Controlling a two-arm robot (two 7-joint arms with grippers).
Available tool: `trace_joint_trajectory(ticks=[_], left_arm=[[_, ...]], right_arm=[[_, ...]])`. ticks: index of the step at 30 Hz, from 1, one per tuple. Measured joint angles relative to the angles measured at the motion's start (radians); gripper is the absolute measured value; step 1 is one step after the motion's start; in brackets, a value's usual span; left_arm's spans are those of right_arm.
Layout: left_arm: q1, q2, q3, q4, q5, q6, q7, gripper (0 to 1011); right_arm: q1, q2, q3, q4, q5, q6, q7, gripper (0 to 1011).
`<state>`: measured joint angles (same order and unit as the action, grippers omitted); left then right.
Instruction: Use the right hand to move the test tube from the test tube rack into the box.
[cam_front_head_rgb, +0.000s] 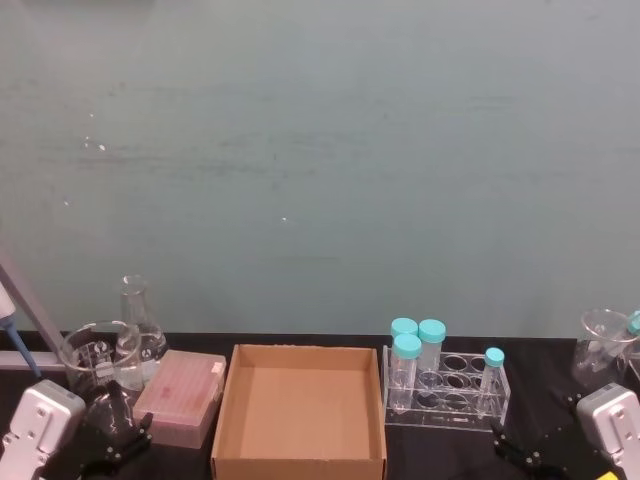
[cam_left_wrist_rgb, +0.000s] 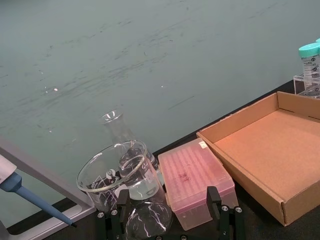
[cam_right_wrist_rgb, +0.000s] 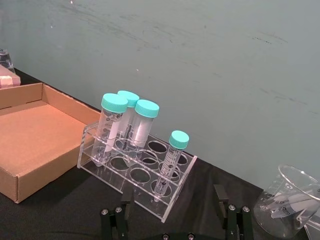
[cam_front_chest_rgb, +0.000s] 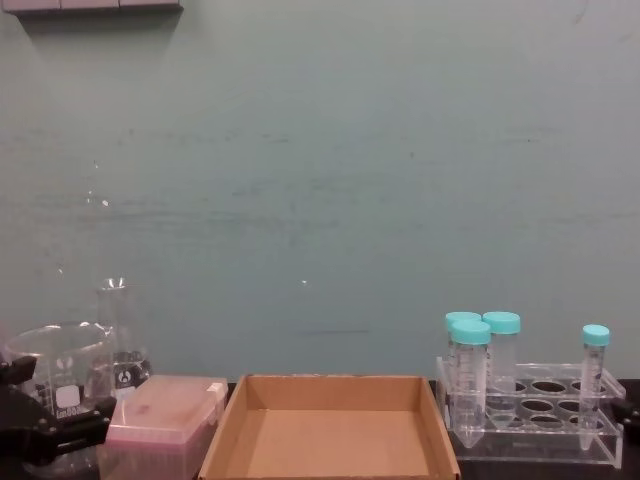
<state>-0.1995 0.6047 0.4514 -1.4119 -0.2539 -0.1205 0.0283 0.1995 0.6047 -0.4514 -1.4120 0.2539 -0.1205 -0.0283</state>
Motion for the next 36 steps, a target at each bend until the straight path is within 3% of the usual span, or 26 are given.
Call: trace_joint_trajectory(ticks=[29,36], left_arm=[[0.000,0.000,0.000,0.000,0.000,0.000,0.000,1000],[0.000,0.000,0.000,0.000,0.000,0.000,0.000,1000]], right_arm=[[0.000,0.000,0.000,0.000,0.000,0.000,0.000,1003],[0.016,-0.028,0.023,0.021,0.042,0.013,0.051,1003]])
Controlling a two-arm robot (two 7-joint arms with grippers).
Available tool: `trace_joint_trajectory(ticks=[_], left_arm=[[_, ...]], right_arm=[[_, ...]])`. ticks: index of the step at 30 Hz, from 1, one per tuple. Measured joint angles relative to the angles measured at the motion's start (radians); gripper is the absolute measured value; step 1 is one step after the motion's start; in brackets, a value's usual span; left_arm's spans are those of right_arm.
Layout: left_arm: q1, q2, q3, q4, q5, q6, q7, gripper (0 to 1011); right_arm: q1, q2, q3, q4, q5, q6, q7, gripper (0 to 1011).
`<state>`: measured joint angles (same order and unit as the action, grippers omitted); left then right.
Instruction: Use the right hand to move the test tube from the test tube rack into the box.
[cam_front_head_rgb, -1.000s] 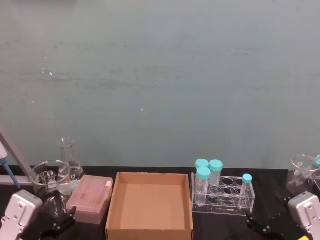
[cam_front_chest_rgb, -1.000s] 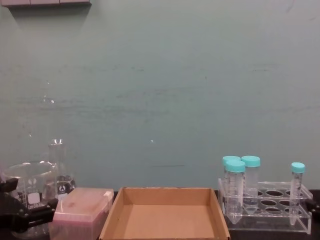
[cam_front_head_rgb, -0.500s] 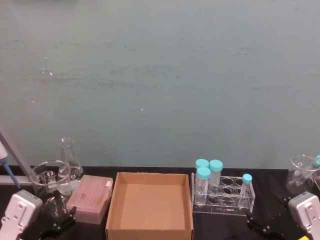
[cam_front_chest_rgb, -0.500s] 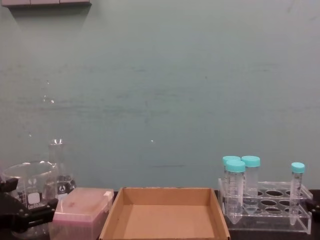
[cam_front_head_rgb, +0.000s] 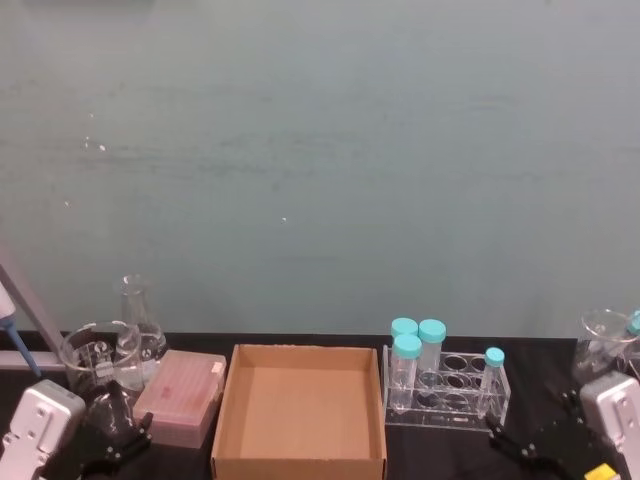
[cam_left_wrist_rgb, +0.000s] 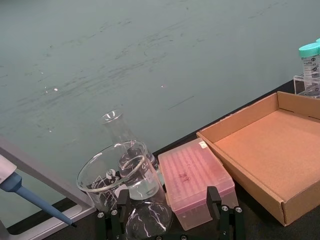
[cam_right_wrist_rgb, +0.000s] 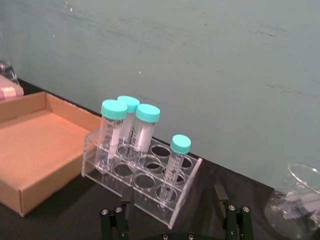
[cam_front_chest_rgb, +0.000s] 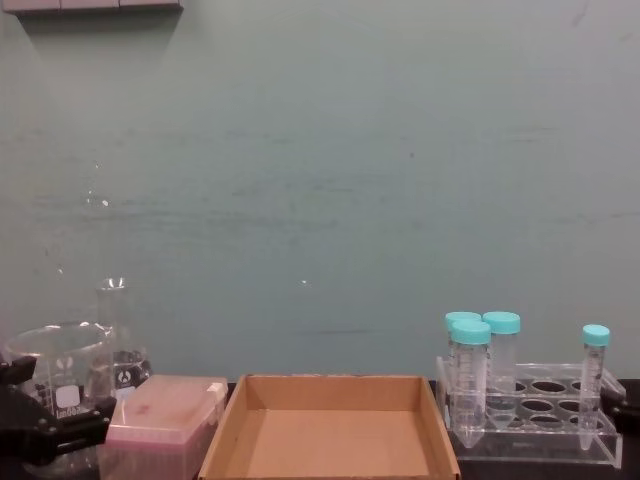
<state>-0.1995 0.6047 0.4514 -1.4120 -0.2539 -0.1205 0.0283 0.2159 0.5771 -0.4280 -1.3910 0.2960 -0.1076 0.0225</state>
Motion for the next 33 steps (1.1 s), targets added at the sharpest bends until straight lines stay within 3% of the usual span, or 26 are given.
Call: trace_joint_trajectory(ticks=[8,21,33], left_arm=[[0.000,0.000,0.000,0.000,0.000,0.000,0.000,1000],[0.000,0.000,0.000,0.000,0.000,0.000,0.000,1000],[0.000,0.000,0.000,0.000,0.000,0.000,0.000,1000]], right_arm=[[0.054,-0.062,0.021,0.044,0.030,0.009,0.047,1003],[0.126,-0.175,0.058,0.143,0.027,0.041,0.007,1003],[0.173,-0.235,0.065,0.220,0.015,0.051,0.027,1003]])
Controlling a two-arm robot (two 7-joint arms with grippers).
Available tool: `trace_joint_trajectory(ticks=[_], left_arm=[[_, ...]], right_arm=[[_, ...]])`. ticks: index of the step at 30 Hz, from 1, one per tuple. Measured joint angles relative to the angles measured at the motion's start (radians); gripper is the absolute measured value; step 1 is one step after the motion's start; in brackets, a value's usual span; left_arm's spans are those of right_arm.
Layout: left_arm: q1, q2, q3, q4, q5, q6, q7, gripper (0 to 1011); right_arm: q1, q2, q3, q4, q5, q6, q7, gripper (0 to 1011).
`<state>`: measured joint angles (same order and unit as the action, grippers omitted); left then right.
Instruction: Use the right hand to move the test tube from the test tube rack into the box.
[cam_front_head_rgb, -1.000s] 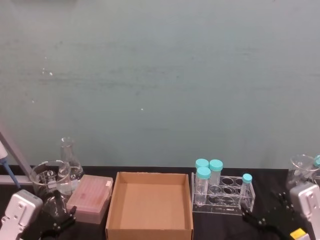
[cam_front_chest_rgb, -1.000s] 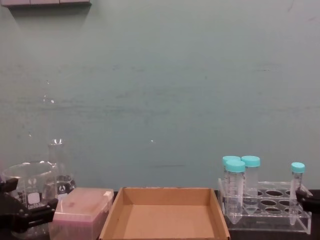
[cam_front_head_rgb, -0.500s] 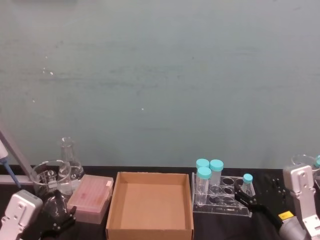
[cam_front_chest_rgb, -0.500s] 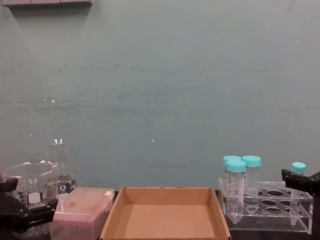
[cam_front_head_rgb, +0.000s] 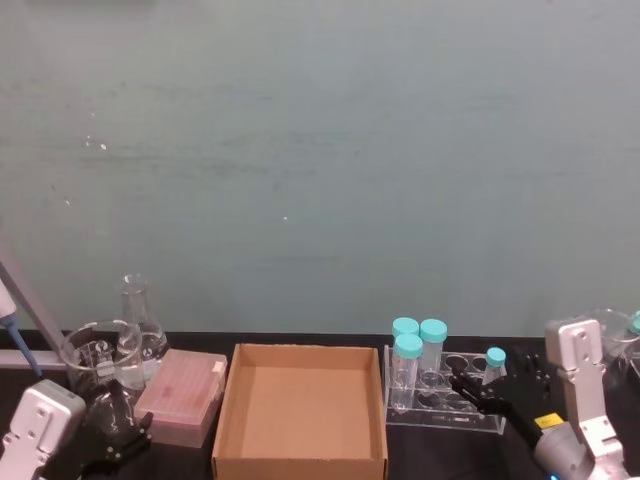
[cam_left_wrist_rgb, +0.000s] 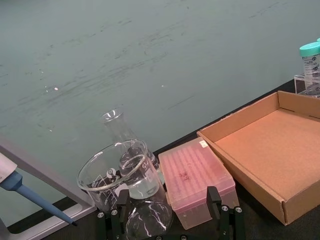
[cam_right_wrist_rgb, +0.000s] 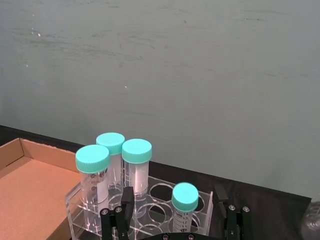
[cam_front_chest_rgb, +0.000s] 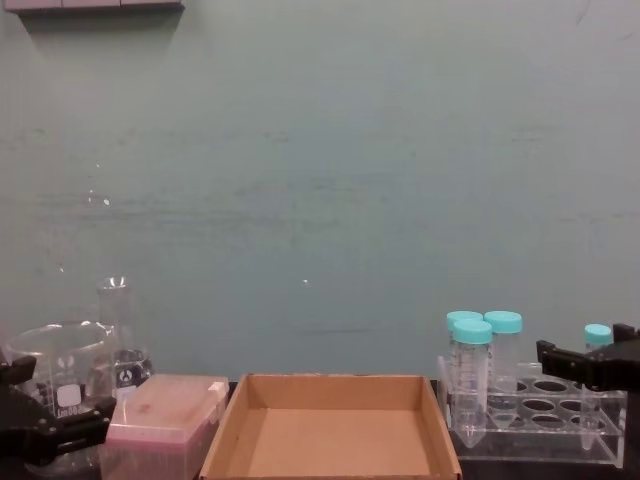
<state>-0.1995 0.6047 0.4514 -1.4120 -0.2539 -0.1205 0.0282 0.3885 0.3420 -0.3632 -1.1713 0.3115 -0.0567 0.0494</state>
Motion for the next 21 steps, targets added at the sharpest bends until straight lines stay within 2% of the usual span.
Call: trace_joint_trajectory(ticks=[12,17,21], left_arm=[[0.000,0.000,0.000,0.000,0.000,0.000,0.000,1000],[0.000,0.000,0.000,0.000,0.000,0.000,0.000,1000],[0.000,0.000,0.000,0.000,0.000,0.000,0.000,1000]], right_arm=[[0.004,-0.004,-0.001,0.005,-0.006,-0.005,0.001,1002],[0.003,-0.003,0.000,0.004,-0.005,-0.005,0.002,916],[0.002,-0.003,0.000,0.003,-0.005,-0.005,0.003,804]])
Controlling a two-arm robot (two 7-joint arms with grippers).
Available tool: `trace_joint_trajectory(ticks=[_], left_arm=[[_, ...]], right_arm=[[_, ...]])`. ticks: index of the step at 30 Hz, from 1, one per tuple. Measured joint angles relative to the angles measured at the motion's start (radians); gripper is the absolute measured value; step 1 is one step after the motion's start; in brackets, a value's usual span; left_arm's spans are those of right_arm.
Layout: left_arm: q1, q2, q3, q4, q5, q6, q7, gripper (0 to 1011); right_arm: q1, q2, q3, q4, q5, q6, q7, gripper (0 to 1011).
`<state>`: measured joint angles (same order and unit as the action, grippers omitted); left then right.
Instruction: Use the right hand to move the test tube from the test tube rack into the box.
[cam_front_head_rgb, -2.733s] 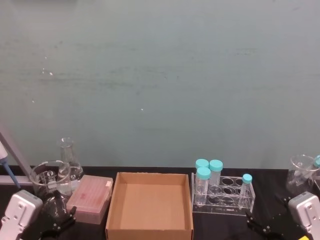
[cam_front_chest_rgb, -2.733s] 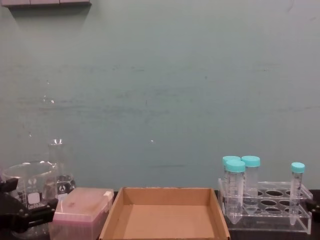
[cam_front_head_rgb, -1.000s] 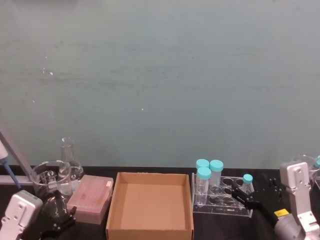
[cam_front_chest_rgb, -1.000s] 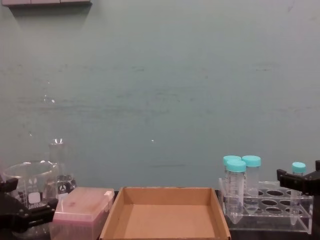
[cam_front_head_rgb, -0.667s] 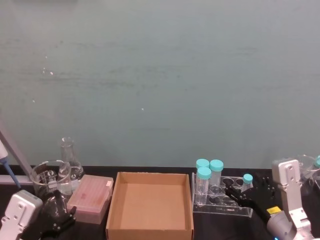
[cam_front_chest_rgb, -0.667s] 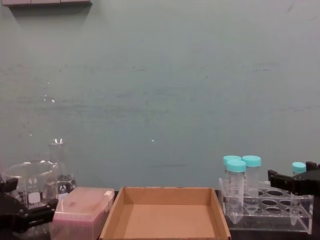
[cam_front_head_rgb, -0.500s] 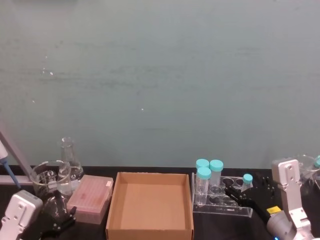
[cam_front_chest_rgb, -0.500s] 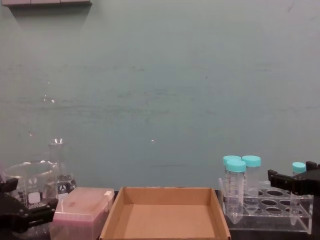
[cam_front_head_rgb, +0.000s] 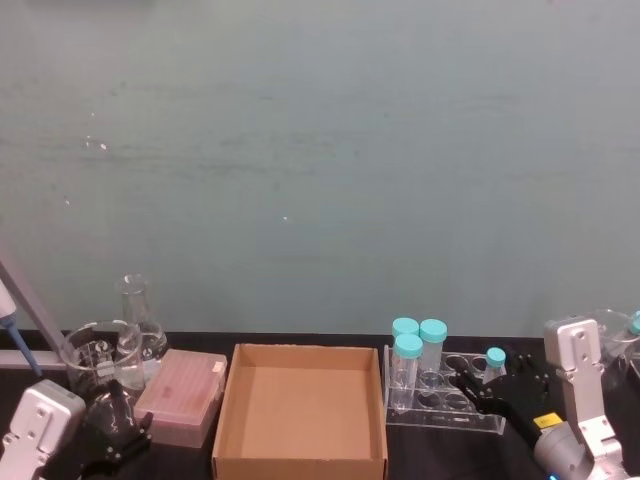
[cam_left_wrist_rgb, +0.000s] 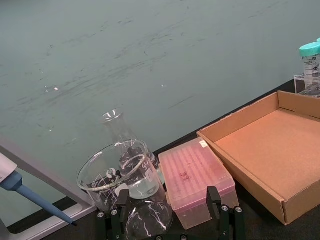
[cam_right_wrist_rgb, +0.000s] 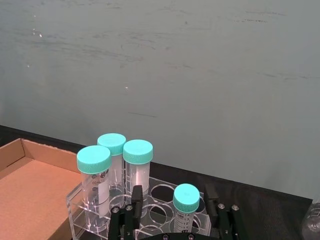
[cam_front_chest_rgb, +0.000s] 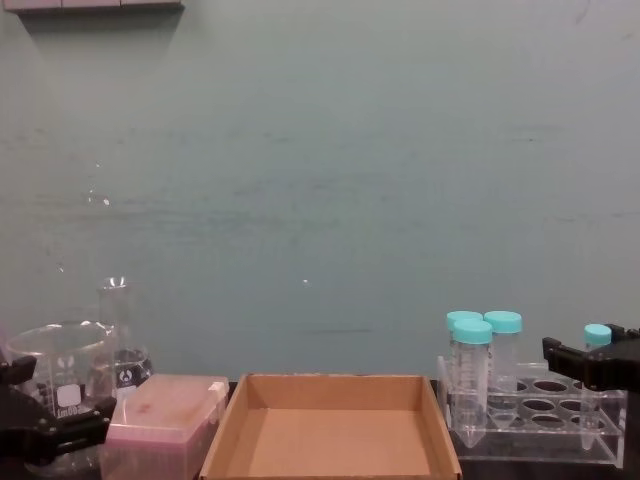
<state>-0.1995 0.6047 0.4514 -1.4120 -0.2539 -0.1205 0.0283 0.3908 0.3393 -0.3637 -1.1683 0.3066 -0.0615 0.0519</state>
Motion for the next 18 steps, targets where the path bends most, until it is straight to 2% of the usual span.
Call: trace_joint_trajectory(ticks=[7,9,11,13,16,18], left_arm=[[0.000,0.000,0.000,0.000,0.000,0.000,0.000,1000],[0.000,0.000,0.000,0.000,0.000,0.000,0.000,1000],[0.000,0.000,0.000,0.000,0.000,0.000,0.000,1000],[0.000,0.000,0.000,0.000,0.000,0.000,0.000,1000],[0.000,0.000,0.000,0.000,0.000,0.000,0.000,1000],[0.000,0.000,0.000,0.000,0.000,0.000,0.000,1000]], right_arm=[[-0.001,0.001,0.000,-0.001,0.001,0.001,0.000,613],[-0.001,0.001,0.000,-0.001,0.001,0.001,0.000,509],[-0.001,0.001,0.000,-0.001,0.002,0.001,0.000,478],[-0.001,0.001,0.000,-0.001,0.002,0.001,0.000,390],[-0.001,0.001,0.000,-0.002,0.002,0.001,0.000,334],[-0.001,0.001,0.000,-0.002,0.002,0.001,0.000,254]])
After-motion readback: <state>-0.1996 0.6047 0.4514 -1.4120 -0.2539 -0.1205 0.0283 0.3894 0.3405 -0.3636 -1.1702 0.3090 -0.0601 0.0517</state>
